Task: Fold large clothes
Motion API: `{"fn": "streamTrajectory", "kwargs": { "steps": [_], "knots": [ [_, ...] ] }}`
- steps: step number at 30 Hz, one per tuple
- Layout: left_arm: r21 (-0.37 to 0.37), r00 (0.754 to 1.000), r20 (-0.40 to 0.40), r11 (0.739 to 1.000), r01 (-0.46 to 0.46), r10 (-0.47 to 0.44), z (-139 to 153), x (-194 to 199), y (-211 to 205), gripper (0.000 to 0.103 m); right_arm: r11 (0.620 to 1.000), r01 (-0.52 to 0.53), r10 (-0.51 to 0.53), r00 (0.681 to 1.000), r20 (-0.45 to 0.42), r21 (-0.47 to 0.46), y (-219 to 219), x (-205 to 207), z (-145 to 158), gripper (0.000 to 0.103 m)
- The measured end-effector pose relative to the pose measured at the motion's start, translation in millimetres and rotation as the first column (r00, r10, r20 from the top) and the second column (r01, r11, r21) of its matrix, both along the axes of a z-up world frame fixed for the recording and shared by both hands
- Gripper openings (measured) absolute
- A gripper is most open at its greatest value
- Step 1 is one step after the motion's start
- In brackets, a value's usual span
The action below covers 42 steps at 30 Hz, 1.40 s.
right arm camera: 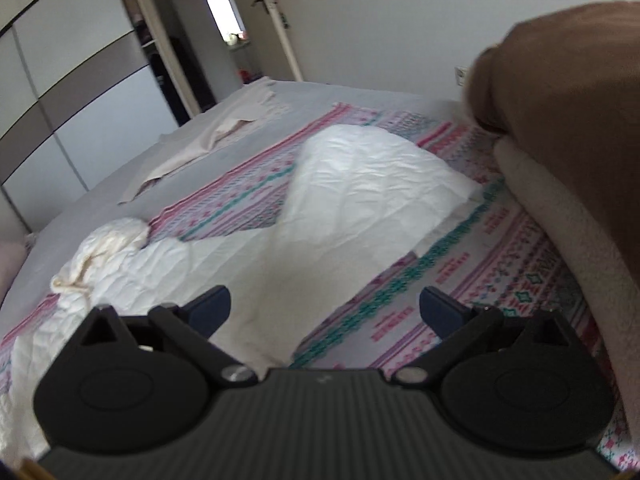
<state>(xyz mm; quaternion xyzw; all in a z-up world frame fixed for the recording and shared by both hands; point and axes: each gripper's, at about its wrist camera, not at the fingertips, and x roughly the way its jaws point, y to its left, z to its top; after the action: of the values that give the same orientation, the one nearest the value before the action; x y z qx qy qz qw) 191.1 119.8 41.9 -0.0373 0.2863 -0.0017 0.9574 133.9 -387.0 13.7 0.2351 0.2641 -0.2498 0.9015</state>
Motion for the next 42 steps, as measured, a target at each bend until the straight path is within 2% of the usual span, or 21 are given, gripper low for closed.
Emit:
{"fn": "streamTrajectory", "kwargs": {
  "steps": [2,4,7,9,11,12,14,16,19,23,24,26,28,29,30,32,34,36,39,41,42],
  "knots": [
    [0.004,0.999,-0.010,0.999,0.050,-0.050,-7,4,-28,0.098,0.998,0.052,-0.051,0.999,-0.004,0.041,-21,3,-12,0.102],
    [-0.017,0.995,-0.024,0.996,0.092,-0.092,-18,8,-49,0.098,0.989,0.077,-0.081,0.996,0.024,0.123,-42,5,-22,0.102],
    [-0.094,0.991,-0.056,0.989,0.115,-0.121,-39,9,-72,0.098,0.972,0.084,-0.105,0.991,0.084,0.220,-65,11,-32,0.100],
    [-0.145,0.985,-0.084,0.980,0.134,-0.147,-54,6,-83,0.098,0.967,0.101,-0.128,0.986,0.104,0.234,-75,17,-38,0.096],
    [-0.167,0.978,-0.106,0.973,0.163,-0.182,-71,1,-93,0.098,0.969,0.097,-0.128,0.984,0.123,0.229,-80,22,-44,0.086],
    [-0.155,0.976,-0.098,0.972,0.179,-0.195,-79,-3,-99,0.098,0.973,0.091,-0.121,0.984,0.133,0.213,-81,24,-46,0.077],
    [-0.064,0.975,-0.045,0.974,0.217,-0.220,-95,-17,-114,0.101,0.975,0.062,-0.099,0.981,0.168,0.212,-84,28,-47,0.062],
    [-0.019,0.975,-0.022,0.975,0.222,-0.222,-100,-23,-120,0.101,0.973,0.030,-0.080,0.975,0.210,0.230,-84,29,-44,0.032],
    [-0.056,0.975,-0.025,0.975,0.217,-0.219,-97,-21,-113,0.102,0.977,0.032,-0.091,0.958,0.271,0.212,-82,22,-32,0.010],
    [-0.059,0.976,-0.026,0.975,0.214,-0.215,-97,-21,-113,0.102,0.983,0.086,-0.132,0.945,0.301,0.161,-79,11,-13,0.006],
    [-0.054,0.976,-0.027,0.975,0.215,-0.216,-97,-21,-114,0.102,0.987,0.098,-0.133,0.942,0.308,0.124,-74,9,-6,0.005],
    [-0.054,0.975,-0.029,0.974,0.219,-0.221,-98,-21,-113,0.102,0.990,0.136,-0.117,0.941,0.316,-0.040,-55,6,13,0.005],
    [-0.056,0.974,-0.032,0.973,0.223,-0.225,-98,-20,-112,0.102,0.966,0.136,-0.053,0.934,0.352,-0.217,-29,2,34,0.005],
    [-0.058,0.974,-0.033,0.973,0.223,-0.226,-98,-20,-111,0.102,0.950,0.141,-0.031,0.930,0.366,-0.278,-17,1,43,0.005],
    [-0.059,0.974,-0.033,0.973,0.224,-0.226,-98,-19,-111,0.102,0.943,0.144,-0.020,0.925,0.380,-0.300,-11,0,49,0.005],
    [-0.061,0.973,-0.035,0.972,0.226,-0.228,-98,-20,-109,0.102,0.964,0.133,-0.029,0.911,0.411,-0.229,-14,-2,54,0.011],
    [-0.060,0.972,-0.036,0.971,0.230,-0.232,-98,-21,-108,0.102,0.985,0.131,-0.073,0.903,0.424,-0.109,-30,-3,53,0.031],
    [-0.057,0.970,-0.036,0.970,0.238,-0.240,-99,-23,-107,0.102,0.990,0.137,-0.106,0.891,0.441,-0.039,-44,-5,50,0.033],
    [-0.058,0.967,-0.037,0.967,0.248,-0.251,-99,-25,-106,0.102,0.994,0.097,-0.060,0.872,0.486,-0.051,-52,-6,59,0.033],
    [-0.060,0.966,-0.039,0.966,0.252,-0.255,-99,-25,-105,0.102,0.989,0.082,-0.001,0.841,0.542,-0.125,-47,-14,73,0.033],
    [-0.061,0.966,-0.039,0.966,0.253,-0.255,-99,-25,-105,0.102,0.982,0.089,0.019,0.829,0.559,-0.166,-43,-17,79,0.036]
  ]
}}
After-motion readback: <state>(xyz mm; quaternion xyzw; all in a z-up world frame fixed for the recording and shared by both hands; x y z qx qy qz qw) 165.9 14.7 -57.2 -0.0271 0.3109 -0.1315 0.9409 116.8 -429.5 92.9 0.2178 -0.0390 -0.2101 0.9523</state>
